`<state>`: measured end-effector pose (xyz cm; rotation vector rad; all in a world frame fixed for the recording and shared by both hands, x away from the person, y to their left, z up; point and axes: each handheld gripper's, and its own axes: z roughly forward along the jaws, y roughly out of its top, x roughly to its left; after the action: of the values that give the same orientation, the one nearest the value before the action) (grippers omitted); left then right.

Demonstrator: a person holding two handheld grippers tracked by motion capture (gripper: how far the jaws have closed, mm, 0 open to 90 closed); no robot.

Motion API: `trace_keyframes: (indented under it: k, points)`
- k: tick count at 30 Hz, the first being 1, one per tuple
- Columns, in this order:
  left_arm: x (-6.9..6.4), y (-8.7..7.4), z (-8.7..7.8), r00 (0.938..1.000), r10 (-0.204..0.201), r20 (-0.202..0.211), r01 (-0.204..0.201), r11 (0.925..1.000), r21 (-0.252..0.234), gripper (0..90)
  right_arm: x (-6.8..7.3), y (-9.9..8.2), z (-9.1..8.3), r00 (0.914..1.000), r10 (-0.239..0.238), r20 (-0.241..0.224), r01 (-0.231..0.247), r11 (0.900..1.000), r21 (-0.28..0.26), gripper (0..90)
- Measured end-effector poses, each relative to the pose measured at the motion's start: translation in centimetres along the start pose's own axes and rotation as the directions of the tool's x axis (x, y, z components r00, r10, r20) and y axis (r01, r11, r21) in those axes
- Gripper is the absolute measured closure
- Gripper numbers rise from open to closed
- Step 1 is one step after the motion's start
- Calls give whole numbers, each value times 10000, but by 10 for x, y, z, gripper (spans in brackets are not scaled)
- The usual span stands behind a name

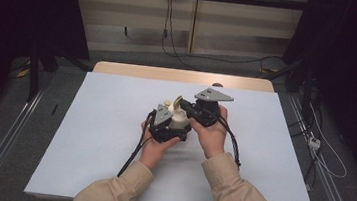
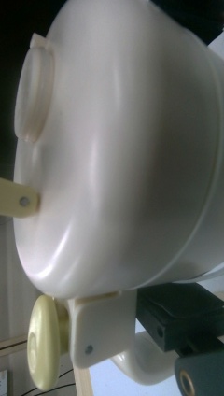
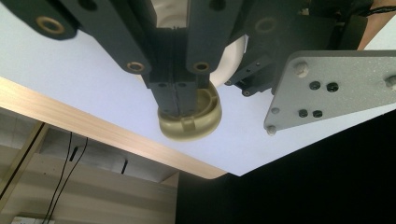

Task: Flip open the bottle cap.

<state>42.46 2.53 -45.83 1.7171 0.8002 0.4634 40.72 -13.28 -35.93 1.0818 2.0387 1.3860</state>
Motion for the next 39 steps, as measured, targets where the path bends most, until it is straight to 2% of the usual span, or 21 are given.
trace_keyframes:
  k: [25, 26, 27, 32, 35, 39]
  points:
    - [0, 0, 0, 10000, -5, -45, 5, 10000, -11, 51, 1, 2, 6, 10000, 22, -49, -21, 10000, 56, 900]
    - [-1, -1, 0, 9999, -94, -51, 94, 9999, -67, 51, 2, 2, 7, 10000, 11, -49, -11, 10000, 44, 900]
    - [0, 0, 0, 10000, 17, -62, -17, 10000, -41, 51, 2, 2, 7, 10000, 25, -54, -24, 10000, 39, 900]
    - [0, -1, 0, 9999, -124, -10, 124, 9999, -80, 50, 4, 4, 10, 9999, -27, -104, 28, 9999, 104, 898]
    - [0, -1, 0, 9998, -173, -9, 173, 9998, -80, 50, 4, 4, 10, 10000, -32, -94, 34, 9999, 143, 871]
    - [1, -1, -1, 9999, -151, 19, 151, 9999, -45, 48, 2, 3, 7, 10000, 51, -40, -50, 9998, 173, 793]
